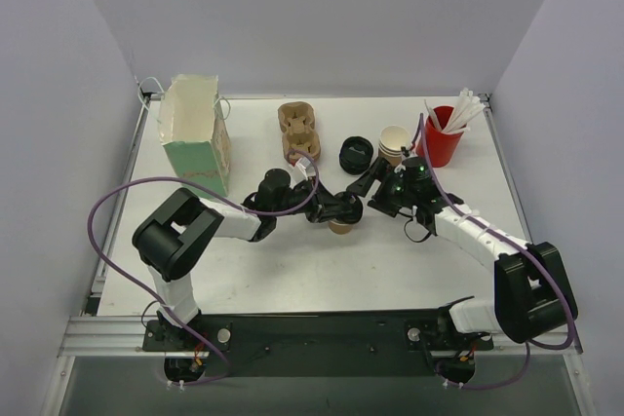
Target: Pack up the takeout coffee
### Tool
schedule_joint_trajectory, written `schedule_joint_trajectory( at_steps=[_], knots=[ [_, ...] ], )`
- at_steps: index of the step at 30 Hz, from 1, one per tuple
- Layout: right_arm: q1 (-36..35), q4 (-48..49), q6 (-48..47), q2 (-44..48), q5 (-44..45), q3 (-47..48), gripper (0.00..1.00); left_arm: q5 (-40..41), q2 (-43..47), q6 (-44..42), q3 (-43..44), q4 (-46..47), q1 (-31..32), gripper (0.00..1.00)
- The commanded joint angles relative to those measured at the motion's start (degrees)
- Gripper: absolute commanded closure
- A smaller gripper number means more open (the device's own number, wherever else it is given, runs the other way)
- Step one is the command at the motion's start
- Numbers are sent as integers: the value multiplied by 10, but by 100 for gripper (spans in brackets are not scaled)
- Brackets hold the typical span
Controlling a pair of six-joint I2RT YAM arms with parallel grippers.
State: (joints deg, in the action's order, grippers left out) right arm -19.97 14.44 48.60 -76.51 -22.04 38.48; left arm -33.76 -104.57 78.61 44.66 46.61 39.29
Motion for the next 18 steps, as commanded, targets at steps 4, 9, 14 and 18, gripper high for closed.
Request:
schedule_joint_trajectory(
  at_steps=[4,9,14,18],
  knots=[
    [-9,38,13,-5,-12,-11,23,-10,-7,-15,11,37,-1,81],
    [-15,40,18,-9,-15,-14,20,-9,-9,-15,10,38,-3,81],
    [-17,38,19,-13,-15,-11,19,-9,-11,-16,10,38,-2,81],
    [-21,36,22,-18,-13,-8,19,-9,-12,-16,10,37,-3,81]
  ],
)
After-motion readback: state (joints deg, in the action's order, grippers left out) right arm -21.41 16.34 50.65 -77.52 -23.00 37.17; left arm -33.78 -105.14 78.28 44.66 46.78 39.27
